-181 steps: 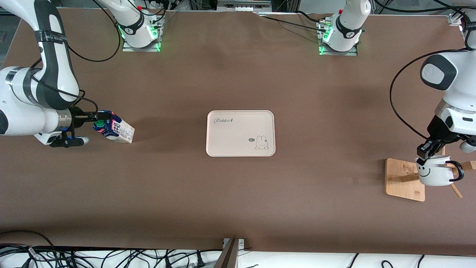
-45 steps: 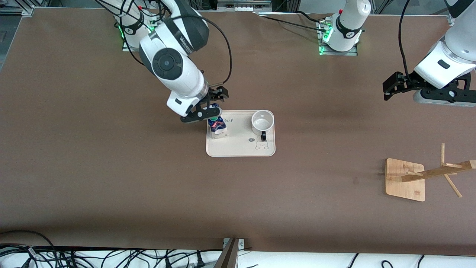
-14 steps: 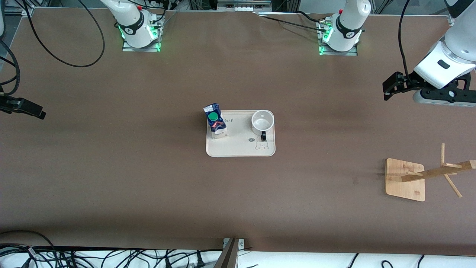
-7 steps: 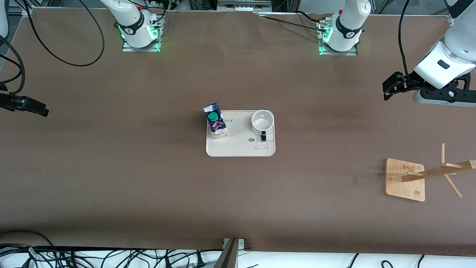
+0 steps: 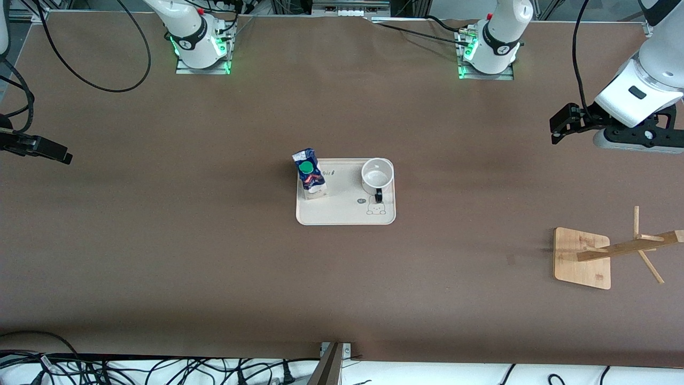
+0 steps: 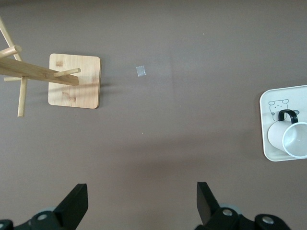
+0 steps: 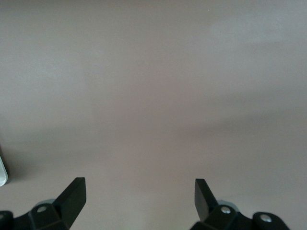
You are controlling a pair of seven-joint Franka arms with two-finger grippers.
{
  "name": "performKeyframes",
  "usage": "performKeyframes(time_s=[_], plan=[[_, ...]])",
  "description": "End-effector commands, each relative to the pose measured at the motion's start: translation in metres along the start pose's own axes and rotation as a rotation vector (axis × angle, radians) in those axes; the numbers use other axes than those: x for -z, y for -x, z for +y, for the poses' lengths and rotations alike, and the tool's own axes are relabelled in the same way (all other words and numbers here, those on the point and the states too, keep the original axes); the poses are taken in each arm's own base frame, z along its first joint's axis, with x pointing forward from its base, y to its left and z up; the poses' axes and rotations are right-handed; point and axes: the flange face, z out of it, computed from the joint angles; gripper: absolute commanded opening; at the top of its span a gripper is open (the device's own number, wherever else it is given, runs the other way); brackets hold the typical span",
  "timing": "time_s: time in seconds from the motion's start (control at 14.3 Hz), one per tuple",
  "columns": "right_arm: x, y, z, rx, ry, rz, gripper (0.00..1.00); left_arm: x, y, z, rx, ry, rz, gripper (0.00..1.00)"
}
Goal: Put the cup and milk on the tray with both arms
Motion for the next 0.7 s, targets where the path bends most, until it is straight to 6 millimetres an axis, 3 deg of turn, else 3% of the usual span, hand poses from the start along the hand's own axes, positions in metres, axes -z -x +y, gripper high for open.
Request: performKeyframes(time_s=[0.0,0.63], plan=[[0.005,0.009,0.002,-0.012,-0.007,0.013,1.0,0.001,0.003,-0.001,-0.013,0.021,-0.006,1.0],[0.02,0.012,-0.008,0.094,-0.024,0.044,1.0,0.002,0.002,-0.001,-0.013,0.021,-0.005,1.0]])
